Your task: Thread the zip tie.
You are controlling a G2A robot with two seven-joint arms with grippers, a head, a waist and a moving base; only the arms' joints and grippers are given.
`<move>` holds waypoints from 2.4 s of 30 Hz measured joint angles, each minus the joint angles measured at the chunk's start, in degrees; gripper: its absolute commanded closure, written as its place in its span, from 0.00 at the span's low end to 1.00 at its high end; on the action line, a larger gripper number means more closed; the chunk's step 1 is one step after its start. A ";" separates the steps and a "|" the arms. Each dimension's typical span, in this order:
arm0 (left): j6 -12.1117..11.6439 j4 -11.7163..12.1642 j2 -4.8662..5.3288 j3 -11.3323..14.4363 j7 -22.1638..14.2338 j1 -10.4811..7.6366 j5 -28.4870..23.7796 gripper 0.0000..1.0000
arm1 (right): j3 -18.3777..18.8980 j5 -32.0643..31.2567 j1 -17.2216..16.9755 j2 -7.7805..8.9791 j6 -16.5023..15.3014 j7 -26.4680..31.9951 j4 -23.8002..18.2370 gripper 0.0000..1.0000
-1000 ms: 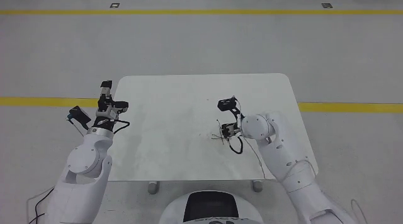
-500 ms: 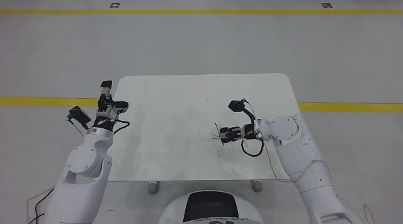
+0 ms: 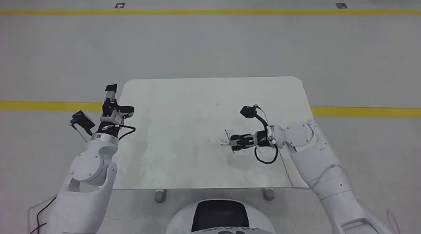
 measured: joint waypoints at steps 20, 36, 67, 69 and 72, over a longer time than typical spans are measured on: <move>0.00 0.00 0.00 0.00 0.00 0.00 0.00 0.00 | -4.46 5.15 3.63 1.42 0.00 0.80 3.16 1.00; 0.00 0.00 0.00 0.00 0.00 0.00 0.00 0.00 | -1.21 10.84 -2.80 2.43 3.59 -8.23 -1.04 1.00; -5.34 -11.06 0.39 9.51 -13.25 2.55 17.79 0.00 | -0.56 14.14 -3.87 2.79 11.69 -13.40 -2.27 1.00; -7.17 -11.70 0.52 10.92 -16.71 2.26 19.61 0.00 | -0.50 15.56 -4.08 2.71 12.47 -15.25 -2.40 1.00; -8.54 -12.46 0.80 12.83 -21.40 1.86 23.98 0.00 | -0.33 17.75 -3.34 2.63 13.94 -16.76 -1.72 1.00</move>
